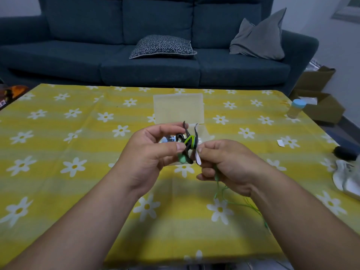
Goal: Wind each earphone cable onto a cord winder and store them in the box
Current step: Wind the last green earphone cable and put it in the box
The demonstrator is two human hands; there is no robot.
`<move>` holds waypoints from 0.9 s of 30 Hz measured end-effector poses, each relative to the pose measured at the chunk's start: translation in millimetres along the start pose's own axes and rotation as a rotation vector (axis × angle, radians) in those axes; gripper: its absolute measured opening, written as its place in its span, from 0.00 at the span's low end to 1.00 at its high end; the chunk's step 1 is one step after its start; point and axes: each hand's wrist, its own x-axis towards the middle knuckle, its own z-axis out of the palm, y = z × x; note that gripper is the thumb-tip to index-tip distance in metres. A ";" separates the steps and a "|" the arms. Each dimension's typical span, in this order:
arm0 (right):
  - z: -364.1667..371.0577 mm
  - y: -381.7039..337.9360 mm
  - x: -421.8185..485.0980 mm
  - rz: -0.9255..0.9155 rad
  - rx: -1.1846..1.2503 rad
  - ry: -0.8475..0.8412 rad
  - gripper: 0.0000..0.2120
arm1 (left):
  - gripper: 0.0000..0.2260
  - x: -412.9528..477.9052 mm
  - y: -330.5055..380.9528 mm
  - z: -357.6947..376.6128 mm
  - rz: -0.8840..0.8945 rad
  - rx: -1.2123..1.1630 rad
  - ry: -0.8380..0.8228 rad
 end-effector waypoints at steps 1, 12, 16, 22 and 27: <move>4.7 0.7 -0.5 0.008 0.009 -0.012 0.09 | 0.12 0.7 -0.2 -0.7 0.002 -0.026 0.033; 18.1 1.2 -7.2 -0.067 -0.084 -0.078 0.13 | 0.10 5.1 -1.8 -5.2 0.024 0.028 0.309; 16.7 -5.6 -12.1 -0.128 -0.186 -0.083 0.10 | 0.11 7.9 -2.2 -10.2 0.089 0.160 0.347; 9.9 -17.5 -17.6 -0.225 -0.345 0.053 0.09 | 0.13 3.0 1.3 -4.8 0.194 0.507 0.259; 0.9 -22.9 -17.2 -0.295 -0.544 0.243 0.09 | 0.15 -0.9 -0.5 2.1 0.205 0.631 0.132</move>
